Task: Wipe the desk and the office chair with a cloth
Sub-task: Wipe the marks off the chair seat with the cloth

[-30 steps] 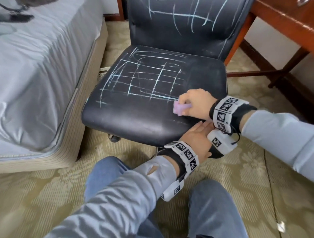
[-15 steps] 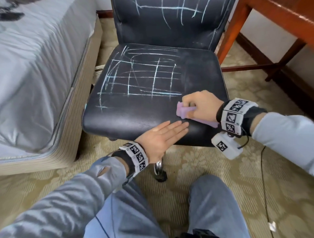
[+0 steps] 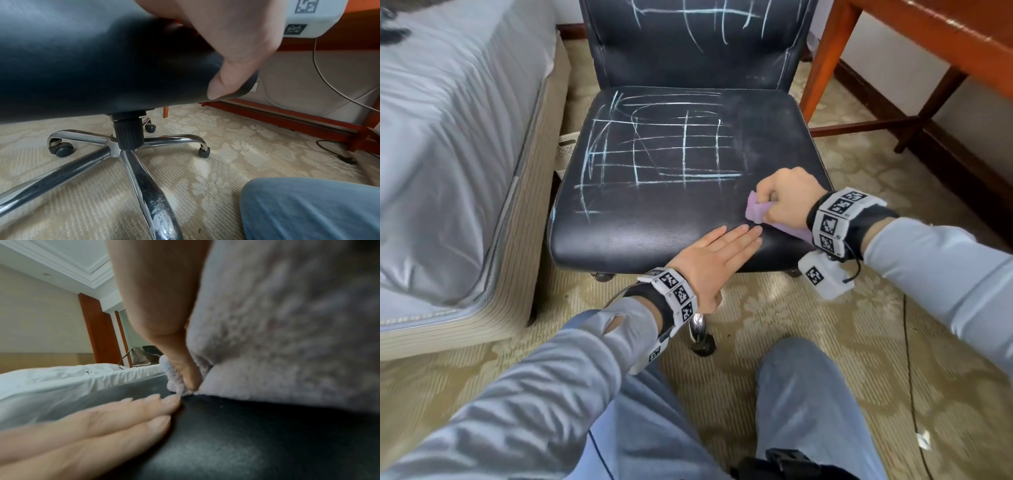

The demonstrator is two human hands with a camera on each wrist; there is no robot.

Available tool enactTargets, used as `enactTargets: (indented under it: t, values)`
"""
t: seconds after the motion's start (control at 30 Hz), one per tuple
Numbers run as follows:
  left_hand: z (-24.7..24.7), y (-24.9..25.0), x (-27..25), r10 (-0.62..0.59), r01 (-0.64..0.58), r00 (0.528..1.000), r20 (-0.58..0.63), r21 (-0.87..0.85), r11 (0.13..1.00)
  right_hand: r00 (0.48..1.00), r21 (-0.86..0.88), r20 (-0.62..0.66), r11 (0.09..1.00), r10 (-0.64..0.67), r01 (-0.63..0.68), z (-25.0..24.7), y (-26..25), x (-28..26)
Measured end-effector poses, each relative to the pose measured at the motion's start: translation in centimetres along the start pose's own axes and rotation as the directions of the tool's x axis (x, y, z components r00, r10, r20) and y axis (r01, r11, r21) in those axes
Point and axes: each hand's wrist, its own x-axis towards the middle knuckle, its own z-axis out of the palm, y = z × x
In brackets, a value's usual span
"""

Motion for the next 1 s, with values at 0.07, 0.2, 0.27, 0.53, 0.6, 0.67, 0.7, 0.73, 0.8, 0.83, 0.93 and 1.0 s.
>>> enactTargets:
  t: [0.07,0.2,0.27,0.53,0.6,0.67,0.7,0.73,0.8,0.83,0.93,1.0]
  values:
    - [0.0,0.2,0.3,-0.004,0.004,1.0,-0.005,-0.005,1.0,1.0,-0.031,0.024,0.999,-0.018,0.018,0.3,0.0,-0.2]
    - [0.1,0.8,0.9,-0.019,0.019,1.0,0.001,-0.006,1.0,0.993,-0.097,0.101,0.993,-0.062,0.072,-0.5,1.4,-0.1]
    - [0.4,0.9,1.1,-0.033,0.033,0.999,-0.003,0.026,0.999,0.988,-0.119,0.118,0.986,-0.102,0.116,-0.2,1.2,0.6]
    - [1.0,0.5,0.7,-0.034,0.035,0.999,-0.007,0.091,0.995,0.972,-0.127,0.169,0.974,-0.163,0.185,0.4,-0.3,1.8]
    - [0.9,0.7,0.6,-0.036,0.037,0.999,-0.015,0.102,0.994,0.979,-0.151,0.166,0.978,-0.116,0.141,-0.8,1.4,1.3]
    - [0.5,0.9,0.6,-0.041,0.043,0.999,-0.017,0.089,0.995,0.991,-0.165,0.121,0.983,-0.063,0.082,-1.7,2.8,1.0]
    - [0.4,1.1,0.6,-0.047,0.048,0.999,-0.013,0.085,0.995,0.994,-0.168,0.096,0.984,-0.048,0.064,-1.7,2.9,1.0]
    - [0.3,1.2,0.6,-0.054,0.055,0.998,-0.012,0.084,0.995,0.996,-0.163,0.075,0.985,-0.047,0.059,-1.4,2.5,1.2]
    - [0.3,1.3,0.8,-0.061,0.062,0.998,-0.013,0.08,0.995,0.997,-0.134,0.052,0.989,-0.059,0.065,-0.2,0.6,1.6]
    - [0.3,1.3,0.9,-0.063,0.064,0.998,-0.014,0.072,0.995,0.997,-0.101,0.054,0.993,-0.054,0.059,0.7,-0.4,1.9]
    - [0.0,1.1,0.9,-0.046,0.047,0.999,-0.011,0.05,0.998,0.992,-0.079,0.087,0.992,-0.091,0.098,1.4,-1.2,2.7]
    - [-0.2,0.6,0.7,-0.031,0.031,0.999,-0.012,0.023,0.999,0.995,-0.171,0.082,0.983,-0.053,0.067,-0.2,0.5,3.6]
